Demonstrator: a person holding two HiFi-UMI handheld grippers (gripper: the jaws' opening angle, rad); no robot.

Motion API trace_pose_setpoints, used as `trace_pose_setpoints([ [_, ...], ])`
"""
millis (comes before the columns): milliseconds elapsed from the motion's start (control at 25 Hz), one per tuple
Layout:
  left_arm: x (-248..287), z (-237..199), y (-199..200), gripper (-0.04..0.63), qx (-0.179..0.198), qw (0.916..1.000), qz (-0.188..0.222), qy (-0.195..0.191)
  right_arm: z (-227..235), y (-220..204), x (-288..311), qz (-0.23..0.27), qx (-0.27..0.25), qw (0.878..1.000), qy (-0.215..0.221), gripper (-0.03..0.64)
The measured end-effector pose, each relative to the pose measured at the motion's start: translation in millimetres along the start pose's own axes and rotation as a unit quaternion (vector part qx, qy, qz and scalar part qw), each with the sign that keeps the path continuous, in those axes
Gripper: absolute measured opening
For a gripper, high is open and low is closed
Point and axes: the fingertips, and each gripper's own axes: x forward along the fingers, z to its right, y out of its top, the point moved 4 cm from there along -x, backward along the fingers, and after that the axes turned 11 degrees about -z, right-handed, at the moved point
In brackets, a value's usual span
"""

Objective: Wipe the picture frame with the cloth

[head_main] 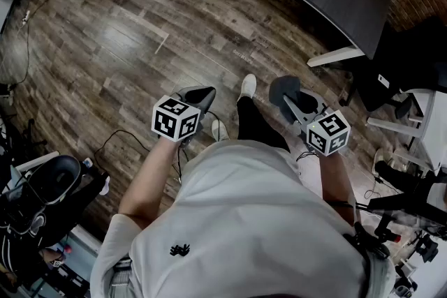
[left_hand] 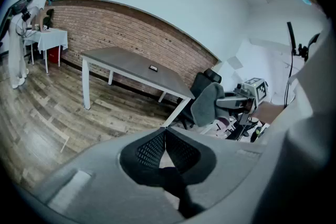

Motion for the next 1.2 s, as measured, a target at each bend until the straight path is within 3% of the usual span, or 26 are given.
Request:
trace_pose_setpoints([
  [160, 18, -22, 60, 0.012, 0.021, 0.9997, 0.01, 0.003, 48, 43, 27, 0.013, -0.008, 1.0, 0.0, 0.103],
  [440, 59, -78, 184, 0.012, 0.045, 0.9987, -0.011, 0.021, 156, 136, 64, 0.038, -0.01, 0.999, 0.005, 0.103],
  [640, 96, -101, 273, 0.014, 0.062, 0.9978, 0.016, 0.018, 231, 175, 75, 0.044, 0.006, 0.999, -0.009, 0.105],
  [880, 168, -108, 376, 0.015, 0.102, 0.994, -0.001, -0.041, 320, 196, 87, 0.054, 0.066, 0.995, -0.046, 0.107],
  [1080, 226, -166, 454, 0.064, 0.121, 0.9893, -0.022, -0.079, 379, 226, 115, 0.054, 0.108, 0.988, -0.093, 0.107],
  [1200, 265, -202, 508, 0.067, 0.122, 0.9854, -0.048, -0.109, 413, 253, 125, 0.062, 0.156, 0.977, -0.133, 0.107],
])
